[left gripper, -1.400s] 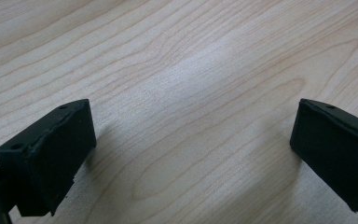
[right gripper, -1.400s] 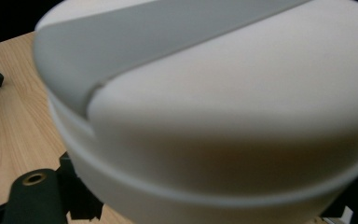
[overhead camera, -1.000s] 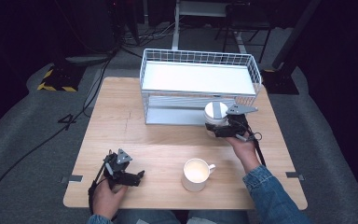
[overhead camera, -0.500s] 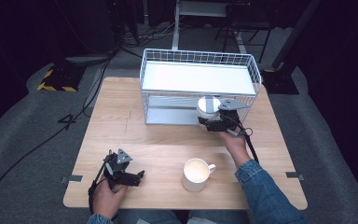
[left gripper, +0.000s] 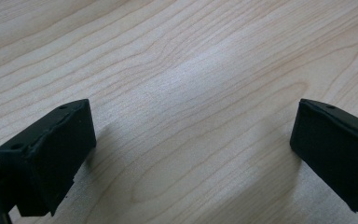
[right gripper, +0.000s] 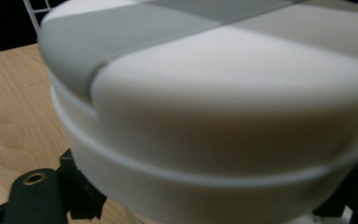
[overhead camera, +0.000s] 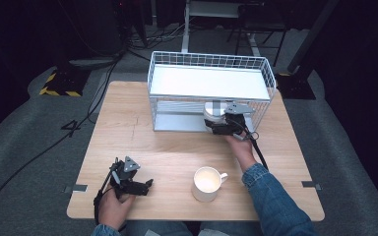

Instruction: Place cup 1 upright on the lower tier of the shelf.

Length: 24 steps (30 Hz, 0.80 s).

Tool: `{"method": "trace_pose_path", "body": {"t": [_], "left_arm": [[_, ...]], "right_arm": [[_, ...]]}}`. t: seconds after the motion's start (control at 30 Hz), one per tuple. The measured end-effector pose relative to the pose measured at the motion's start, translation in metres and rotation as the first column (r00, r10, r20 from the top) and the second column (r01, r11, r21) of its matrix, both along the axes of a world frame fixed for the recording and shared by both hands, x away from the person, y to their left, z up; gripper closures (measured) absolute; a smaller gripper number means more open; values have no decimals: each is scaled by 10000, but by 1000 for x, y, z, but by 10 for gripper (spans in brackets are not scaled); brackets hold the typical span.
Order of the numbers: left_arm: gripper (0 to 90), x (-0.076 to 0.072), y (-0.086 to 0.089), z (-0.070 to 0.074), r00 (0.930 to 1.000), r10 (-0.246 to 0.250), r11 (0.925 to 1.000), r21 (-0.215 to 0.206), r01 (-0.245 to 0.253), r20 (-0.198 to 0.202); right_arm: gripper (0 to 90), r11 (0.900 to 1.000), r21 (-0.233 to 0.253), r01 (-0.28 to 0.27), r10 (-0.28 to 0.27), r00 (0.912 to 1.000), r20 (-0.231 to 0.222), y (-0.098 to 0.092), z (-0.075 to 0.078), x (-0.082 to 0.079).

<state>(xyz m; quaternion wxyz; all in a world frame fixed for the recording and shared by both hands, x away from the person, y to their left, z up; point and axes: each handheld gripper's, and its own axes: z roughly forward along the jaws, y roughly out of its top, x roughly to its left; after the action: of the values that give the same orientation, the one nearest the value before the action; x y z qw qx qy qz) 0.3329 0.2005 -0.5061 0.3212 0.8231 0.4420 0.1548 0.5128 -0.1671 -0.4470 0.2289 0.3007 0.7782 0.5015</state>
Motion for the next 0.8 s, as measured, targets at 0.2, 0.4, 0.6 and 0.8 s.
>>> {"method": "trace_pose_path", "body": {"t": [0.2,0.4,0.6,0.8], "left_arm": [[6,0,0,0,10000,-10,10000,17,10,-37],[6,1,0,0,10000,-19,10000,13,19,6],[6,1,0,0,10000,-15,10000,9,15,2],[6,1,0,0,10000,-16,10000,7,16,0]], "right_arm": [[191,9998,-51,171,-171,9998,124,4,-8,4],[191,9982,95,597,-598,9981,115,4,-15,12],[190,9960,267,853,-855,9963,84,2,-19,19],[190,9959,156,889,-894,9953,359,1,-22,22]]}}
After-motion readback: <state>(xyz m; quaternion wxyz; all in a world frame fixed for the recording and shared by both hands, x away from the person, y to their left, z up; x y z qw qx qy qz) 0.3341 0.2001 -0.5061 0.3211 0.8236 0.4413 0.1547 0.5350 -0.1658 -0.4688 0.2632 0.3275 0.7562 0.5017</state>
